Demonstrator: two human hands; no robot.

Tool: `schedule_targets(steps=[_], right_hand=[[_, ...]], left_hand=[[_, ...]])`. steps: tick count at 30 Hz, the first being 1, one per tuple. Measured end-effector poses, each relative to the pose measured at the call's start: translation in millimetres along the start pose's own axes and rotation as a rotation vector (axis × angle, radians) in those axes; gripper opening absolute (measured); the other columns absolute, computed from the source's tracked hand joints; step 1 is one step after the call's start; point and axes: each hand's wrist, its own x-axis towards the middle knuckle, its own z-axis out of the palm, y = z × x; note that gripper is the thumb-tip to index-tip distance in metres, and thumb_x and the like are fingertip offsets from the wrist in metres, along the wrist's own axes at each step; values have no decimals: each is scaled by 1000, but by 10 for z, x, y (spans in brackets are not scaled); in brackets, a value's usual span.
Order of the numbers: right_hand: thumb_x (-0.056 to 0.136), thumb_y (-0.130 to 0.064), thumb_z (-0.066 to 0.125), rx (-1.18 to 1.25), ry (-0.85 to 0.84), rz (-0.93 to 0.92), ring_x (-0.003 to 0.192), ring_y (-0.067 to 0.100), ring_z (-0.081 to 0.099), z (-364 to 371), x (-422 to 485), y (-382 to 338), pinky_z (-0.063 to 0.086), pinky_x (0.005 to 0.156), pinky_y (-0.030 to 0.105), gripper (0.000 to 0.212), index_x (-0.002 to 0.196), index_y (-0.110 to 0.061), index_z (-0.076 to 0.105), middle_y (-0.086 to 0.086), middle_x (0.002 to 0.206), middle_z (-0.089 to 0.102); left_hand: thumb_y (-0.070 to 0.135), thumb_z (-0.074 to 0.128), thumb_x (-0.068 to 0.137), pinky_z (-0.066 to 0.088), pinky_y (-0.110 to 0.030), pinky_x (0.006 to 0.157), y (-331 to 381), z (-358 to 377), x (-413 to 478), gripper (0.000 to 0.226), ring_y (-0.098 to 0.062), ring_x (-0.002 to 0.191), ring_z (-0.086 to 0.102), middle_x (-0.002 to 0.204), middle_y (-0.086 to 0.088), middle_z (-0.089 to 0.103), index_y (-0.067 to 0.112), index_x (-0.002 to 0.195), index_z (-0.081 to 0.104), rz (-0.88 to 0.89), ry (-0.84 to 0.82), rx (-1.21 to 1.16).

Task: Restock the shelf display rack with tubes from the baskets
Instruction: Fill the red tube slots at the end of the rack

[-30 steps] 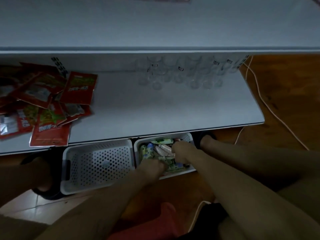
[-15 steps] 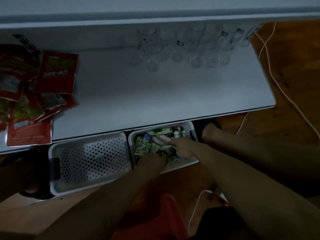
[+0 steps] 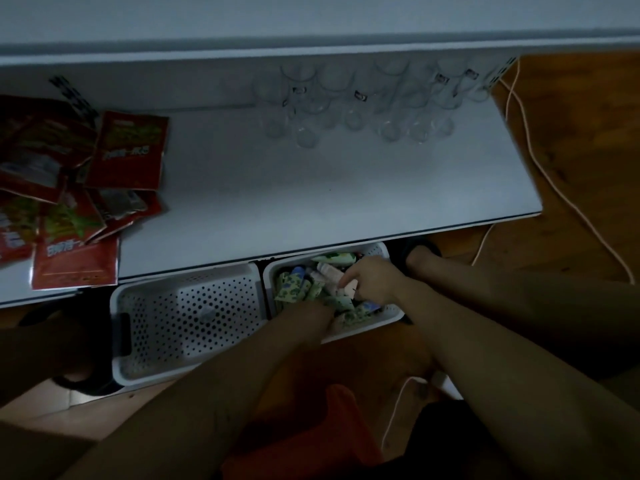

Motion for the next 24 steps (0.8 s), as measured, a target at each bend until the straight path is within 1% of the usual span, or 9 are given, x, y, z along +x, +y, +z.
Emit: schedule_targets(steps=[3,6,8,10,12,13,15,19,24], right_hand=[[89,9,50,56,19,-40,70,24,59,-77,-126,-45,52,59,30,46,125,-18,63,11,134,56],[92,-1,54,180,129,-46,93,24,63,-160,-239,-126,55,81,37,31,117,-13,69,10,128,61],[89,-15,65,253,264,-34,86,19,66,-227,-307,-166,56,81,35,16,99,-11,75,9,105,71],[84,-23,72,398,340,-26,67,15,68,-313,-386,-207,56,66,25,14,85,-10,77,4,77,74],[82,-28,74,411,417,-54,66,2,63,-404,-485,-269,44,61,5,14,86,-14,78,-9,72,69],[82,-29,74,407,456,-71,70,-1,60,-451,-534,-304,41,59,1,15,87,-15,78,-12,74,67],[82,-27,74,425,514,-117,77,2,60,-550,-632,-391,41,64,5,14,88,-15,78,-7,82,69],[85,-20,71,469,599,-192,79,20,66,-781,-835,-609,56,69,29,10,87,-11,75,6,85,71],[88,-22,67,457,727,-286,69,21,63,-1119,-1189,-943,56,66,35,13,87,-10,71,8,80,69]], left_hand=[[22,51,95,50,-40,74,5,-103,-97,39,-27,89,58,109,-14,60,12,131,40,17,89,-227],[30,51,97,45,-34,70,44,-274,-256,39,-25,86,56,111,-14,61,13,130,42,30,187,-437],[37,55,94,48,-38,72,41,-370,-355,32,-26,88,59,107,-11,62,15,118,51,11,245,-543],[43,62,89,50,-30,68,6,-413,-447,28,-22,84,60,95,-5,62,19,102,56,-6,302,-666],[41,70,82,47,-19,63,-26,-454,-549,28,-13,77,60,86,0,62,19,93,58,-27,383,-816],[38,73,80,49,-21,65,-39,-488,-603,30,-14,77,61,85,-2,64,14,92,59,-49,426,-880],[27,75,80,53,-34,72,-56,-586,-705,32,-22,82,66,91,-11,68,5,96,58,-70,494,-1025],[10,71,83,52,-25,63,-10,-869,-950,17,-20,82,69,93,-11,71,9,99,65,-11,621,-1252],[6,55,94,55,-29,67,102,-1281,-1240,6,-18,79,66,86,-9,67,6,98,60,56,732,-1370]])
